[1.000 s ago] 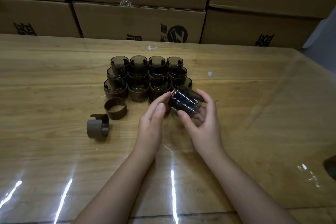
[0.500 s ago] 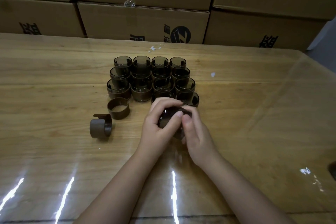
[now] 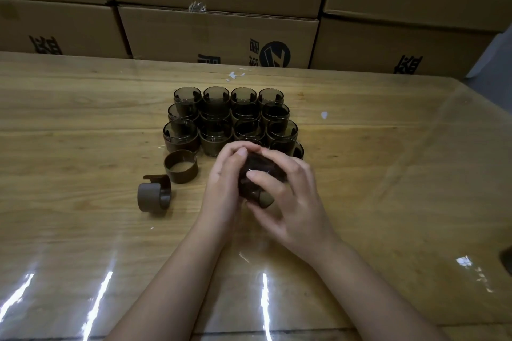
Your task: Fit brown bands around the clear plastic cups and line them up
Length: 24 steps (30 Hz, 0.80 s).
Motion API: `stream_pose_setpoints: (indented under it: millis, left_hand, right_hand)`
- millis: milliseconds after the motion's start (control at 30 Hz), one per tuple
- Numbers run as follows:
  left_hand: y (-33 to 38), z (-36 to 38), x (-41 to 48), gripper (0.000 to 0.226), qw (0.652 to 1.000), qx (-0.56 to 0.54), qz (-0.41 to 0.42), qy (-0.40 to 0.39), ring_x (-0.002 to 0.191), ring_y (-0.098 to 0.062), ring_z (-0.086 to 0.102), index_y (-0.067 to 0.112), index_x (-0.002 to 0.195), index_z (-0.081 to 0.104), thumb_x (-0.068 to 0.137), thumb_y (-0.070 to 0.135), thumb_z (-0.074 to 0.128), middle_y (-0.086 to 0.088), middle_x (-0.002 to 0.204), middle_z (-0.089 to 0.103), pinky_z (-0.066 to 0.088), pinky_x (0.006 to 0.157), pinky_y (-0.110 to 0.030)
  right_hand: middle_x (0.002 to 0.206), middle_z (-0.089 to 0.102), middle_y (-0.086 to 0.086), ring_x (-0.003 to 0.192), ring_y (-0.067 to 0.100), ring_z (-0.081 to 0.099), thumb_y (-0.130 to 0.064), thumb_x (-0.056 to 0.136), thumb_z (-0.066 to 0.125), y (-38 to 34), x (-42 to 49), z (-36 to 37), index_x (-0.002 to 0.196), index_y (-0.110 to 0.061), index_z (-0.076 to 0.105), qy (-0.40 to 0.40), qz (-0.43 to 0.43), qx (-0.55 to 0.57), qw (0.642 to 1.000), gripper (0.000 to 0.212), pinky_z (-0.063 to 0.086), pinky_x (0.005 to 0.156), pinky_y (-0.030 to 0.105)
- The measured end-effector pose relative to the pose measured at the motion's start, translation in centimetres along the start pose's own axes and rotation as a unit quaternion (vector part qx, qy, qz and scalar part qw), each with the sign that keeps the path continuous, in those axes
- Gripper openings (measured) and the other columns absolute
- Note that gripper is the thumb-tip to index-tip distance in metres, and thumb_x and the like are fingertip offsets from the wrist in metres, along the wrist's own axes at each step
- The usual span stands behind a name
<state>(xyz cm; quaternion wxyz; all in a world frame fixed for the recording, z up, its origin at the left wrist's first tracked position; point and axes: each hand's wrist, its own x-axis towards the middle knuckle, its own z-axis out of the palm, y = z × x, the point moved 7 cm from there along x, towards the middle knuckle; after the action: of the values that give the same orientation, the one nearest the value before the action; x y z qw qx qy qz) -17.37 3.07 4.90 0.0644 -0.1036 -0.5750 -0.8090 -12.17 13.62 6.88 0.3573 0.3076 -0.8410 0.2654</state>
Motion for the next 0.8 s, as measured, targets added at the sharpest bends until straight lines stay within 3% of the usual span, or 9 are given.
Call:
stream_pose_setpoints:
  millis: [100, 233, 333, 400, 467, 567, 633, 700, 800]
  left_hand:
    - [0.2, 1.1, -0.7, 0.022, 0.998, 0.058, 0.021, -0.017, 0.076, -0.005, 0.063, 0.016, 0.085, 0.064, 0.083, 0.034, 0.051, 0.007, 0.078, 0.067, 0.049, 0.066, -0.017]
    - [0.2, 1.8, -1.6, 0.019, 0.994, 0.091, 0.052, 0.029, 0.078, -0.005, 0.061, 0.023, 0.086, 0.063, 0.082, 0.037, 0.051, 0.009, 0.081, 0.066, 0.048, 0.068, -0.019]
    - [1.3, 2.0, -2.1, 0.018, 0.972, 0.182, 0.145, 0.031, 0.086, -0.013, 0.059, 0.029, 0.094, 0.059, 0.086, 0.037, 0.045, 0.003, 0.091, 0.062, 0.048, 0.075, -0.026]
    - [2.2, 2.1, -2.4, 0.02, 0.945, 0.24, 0.223, 0.018, 0.09, -0.006, 0.056, 0.019, 0.098, 0.06, 0.088, 0.029, 0.045, -0.005, 0.096, 0.058, 0.044, 0.079, -0.017]
    - [2.9, 2.2, -2.7, 0.022, 0.908, 0.303, 0.289, -0.006, 0.091, -0.005, 0.053, 0.013, 0.103, 0.058, 0.087, 0.023, 0.047, -0.012, 0.1, 0.056, 0.043, 0.077, -0.013]
    - [3.1, 2.4, -3.1, 0.026, 0.837, 0.392, 0.376, -0.058, 0.095, -0.017, 0.053, 0.016, 0.109, 0.052, 0.084, 0.023, 0.053, -0.009, 0.11, 0.051, 0.048, 0.077, -0.025]
    - [2.8, 2.3, -3.1, 0.024, 0.842, 0.387, 0.372, -0.055, 0.097, -0.017, 0.054, 0.017, 0.106, 0.054, 0.083, 0.024, 0.055, -0.003, 0.109, 0.05, 0.048, 0.081, -0.026]
    - [2.4, 2.4, -2.8, 0.02, 0.88, 0.343, 0.326, -0.043, 0.099, -0.011, 0.053, 0.02, 0.102, 0.056, 0.083, 0.025, 0.054, -0.002, 0.104, 0.053, 0.045, 0.085, -0.022]
    - [1.6, 2.6, -2.3, 0.016, 0.924, 0.273, 0.264, -0.033, 0.1, -0.009, 0.054, 0.025, 0.098, 0.059, 0.087, 0.025, 0.049, 0.0, 0.102, 0.056, 0.042, 0.089, -0.022]
  right_hand:
    - [0.124, 0.039, 0.007, 0.1, 0.031, 0.057, -0.039, 0.088, 0.055, 0.0, 0.1, -0.6, 0.126, -0.02, 0.04, 0.02, 0.015, -0.007, 1.0, 0.045, 0.046, 0.084, 0.028]
    - [0.113, 0.037, 0.003, 0.086, 0.018, 0.053, -0.038, 0.087, 0.046, 0.5, 0.2, -1.1, 0.12, -0.018, 0.039, 0.052, 0.076, 0.011, 0.996, 0.039, 0.045, 0.058, 0.023]
    - [0.114, 0.035, -0.004, 0.087, 0.006, 0.052, -0.04, 0.09, 0.04, 1.2, -0.4, -1.0, 0.121, -0.021, 0.04, 0.073, 0.166, 0.098, 0.978, 0.036, 0.05, 0.062, 0.023]
    - [0.117, 0.043, -0.004, 0.092, 0.005, 0.056, -0.047, 0.09, 0.037, 1.7, -0.8, -0.2, 0.114, -0.033, 0.043, 0.061, 0.244, 0.18, 0.951, 0.029, 0.053, 0.071, 0.028]
    - [0.111, 0.055, -0.001, 0.092, 0.008, 0.062, -0.059, 0.084, 0.035, 2.5, -1.2, 1.2, 0.105, -0.044, 0.045, 0.024, 0.354, 0.31, 0.882, 0.027, 0.055, 0.072, 0.032]
    - [0.074, 0.057, -0.003, 0.051, 0.004, 0.054, -0.071, 0.081, 0.037, 2.8, -2.3, 3.9, 0.1, -0.029, 0.06, -0.068, 0.469, 0.531, 0.703, 0.051, 0.039, 0.039, 0.018]
    - [0.06, 0.05, -0.003, 0.04, 0.006, 0.04, -0.071, 0.084, 0.035, 2.7, -2.5, 4.5, 0.087, -0.026, 0.068, -0.1, 0.48, 0.573, 0.657, 0.056, 0.026, 0.034, 0.017]
    - [0.06, 0.057, -0.006, 0.045, 0.006, 0.049, -0.07, 0.082, 0.036, 3.2, -2.9, 4.5, 0.085, -0.031, 0.067, -0.07, 0.488, 0.536, 0.685, 0.05, 0.033, 0.037, 0.017]
    - [0.091, 0.065, -0.017, 0.081, -0.003, 0.063, -0.067, 0.081, 0.032, 3.6, -2.4, 3.2, 0.106, -0.035, 0.053, 0.018, 0.422, 0.39, 0.818, 0.045, 0.049, 0.064, 0.014]
